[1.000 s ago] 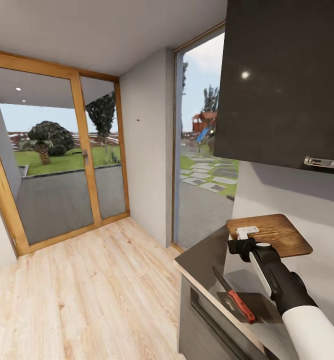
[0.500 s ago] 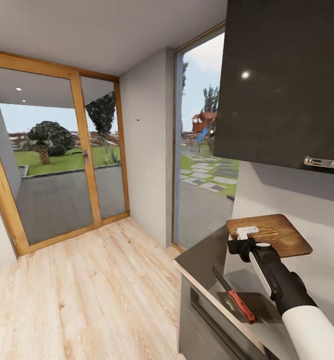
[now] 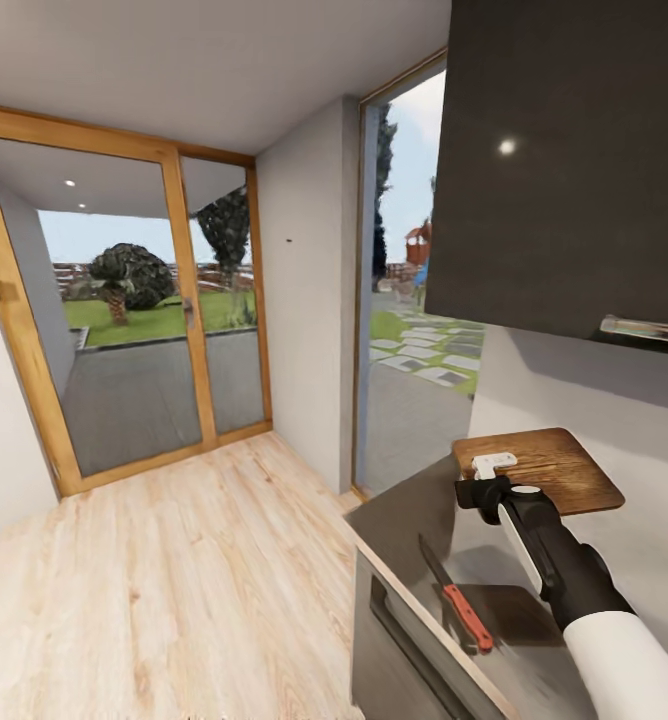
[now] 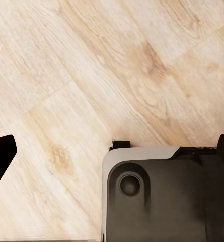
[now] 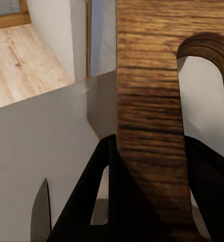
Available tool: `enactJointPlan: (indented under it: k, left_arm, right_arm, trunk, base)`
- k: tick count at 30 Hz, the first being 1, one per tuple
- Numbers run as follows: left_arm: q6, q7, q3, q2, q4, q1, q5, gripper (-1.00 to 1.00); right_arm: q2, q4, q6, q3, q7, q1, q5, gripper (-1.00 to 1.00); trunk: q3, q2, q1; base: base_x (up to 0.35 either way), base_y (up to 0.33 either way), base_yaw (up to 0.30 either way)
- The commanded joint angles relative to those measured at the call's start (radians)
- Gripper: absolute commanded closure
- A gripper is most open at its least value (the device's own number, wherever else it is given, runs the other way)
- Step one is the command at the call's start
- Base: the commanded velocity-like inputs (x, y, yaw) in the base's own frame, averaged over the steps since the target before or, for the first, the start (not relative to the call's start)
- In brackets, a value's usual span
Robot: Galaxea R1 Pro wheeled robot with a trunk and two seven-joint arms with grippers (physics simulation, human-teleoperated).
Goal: In the kitchen, take the Vidalia onion out of the sink, dice it on the chopping board with the paring knife, put the diced onion into the bowl on the countertop, then place both the paring knife and the chopping board into the sink.
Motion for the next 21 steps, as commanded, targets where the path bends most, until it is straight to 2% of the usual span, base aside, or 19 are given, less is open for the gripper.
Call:
enactJointPlan:
  k: [1, 6, 21]
  left_arm:
    - [-0.001, 0.000, 0.001, 0.000, -0.001, 0.001, 0.000, -1.00]
    - [-0.001, 0.000, -0.001, 0.000, -0.001, 0.001, 0.000, -1.00]
    - [-0.001, 0.000, -0.001, 0.000, -0.001, 0.001, 0.000, -1.00]
  right_arm:
    - [-0.001, -0.001, 0.004, 0.002, 0.002, 0.000, 0.001, 1.00]
    - [-0.001, -0.001, 0.004, 0.001, 0.002, 0.000, 0.001, 1.00]
    - [-0.001, -0.001, 0.004, 0.001, 0.002, 0.000, 0.002, 1.00]
  trunk:
    - [0.000, -0.001, 0.000]
    - [0.000, -0.001, 0.000]
    - [0.000, -0.001, 0.000]
  base:
    - [-0.073, -0.139, 0.185]
    - [-0.023, -0.044, 0.081]
    - [-0.035, -0.028, 0.002]
